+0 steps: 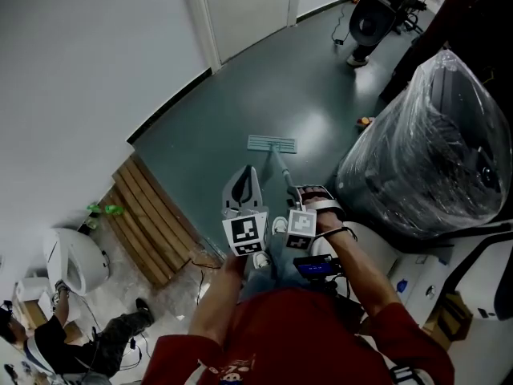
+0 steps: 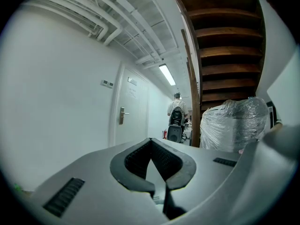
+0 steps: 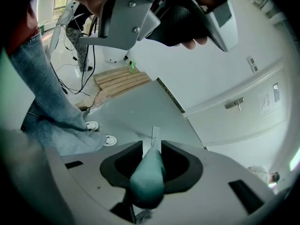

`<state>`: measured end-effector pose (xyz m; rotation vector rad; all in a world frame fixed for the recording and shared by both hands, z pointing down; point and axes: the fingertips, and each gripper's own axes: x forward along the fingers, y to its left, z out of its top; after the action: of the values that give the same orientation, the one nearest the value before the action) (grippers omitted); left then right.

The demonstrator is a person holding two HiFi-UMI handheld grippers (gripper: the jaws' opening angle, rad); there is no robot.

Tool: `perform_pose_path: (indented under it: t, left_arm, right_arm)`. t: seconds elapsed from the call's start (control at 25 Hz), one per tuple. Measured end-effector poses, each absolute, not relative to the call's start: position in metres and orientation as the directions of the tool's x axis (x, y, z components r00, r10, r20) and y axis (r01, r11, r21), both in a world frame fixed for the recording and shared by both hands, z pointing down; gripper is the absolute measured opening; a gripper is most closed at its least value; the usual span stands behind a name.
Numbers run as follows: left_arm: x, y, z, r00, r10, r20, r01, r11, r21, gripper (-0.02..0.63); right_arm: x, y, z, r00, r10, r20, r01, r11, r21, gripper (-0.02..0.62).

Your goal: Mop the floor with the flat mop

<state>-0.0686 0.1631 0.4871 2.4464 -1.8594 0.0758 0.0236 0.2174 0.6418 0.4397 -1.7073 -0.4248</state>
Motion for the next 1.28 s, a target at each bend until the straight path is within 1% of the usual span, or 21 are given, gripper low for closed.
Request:
perform_pose_path:
  t: [0.12,0.48,0.68,0.96,1.28]
  left_arm:
    - [-0.063,0.173,0.489,0.278,-0.957,0.082,-0.96,-0.278,0.013,0.015]
    - [-0.052,0.194,0.477,0.23,-0.97,0.079,-0.973,-0.231,-0.003,0.015]
    - [-0.042,0.197,0.476,0.221,-0.972,0.077,-0.975,-0.223,-0.022,0.015]
    - [-0.031,0.198,0.476,0.246,-0.968,0.055,-0.966,-0.25,-0.064,0.015]
    - [-0.038,0.194,0.475,0.264,-0.964,0.031,-0.961,-0.266,-0.076,0.015]
  right_arm:
    - [0.029,0.231,0.643,-0.168,-0.508,0.845,-0.058,0.86,0.506,0.13]
    - [0.045,0.244,0.639,-0.183,-0.498,0.848,-0.054,0.866,0.497,0.13]
    - [0.047,0.249,0.638,-0.194,-0.492,0.848,-0.01,0.866,0.5,0.13]
    - [0.056,0.242,0.64,-0.2,-0.524,0.828,0.03,0.842,0.539,0.12]
    - [0.045,0.237,0.641,-0.199,-0.529,0.825,0.034,0.838,0.545,0.118]
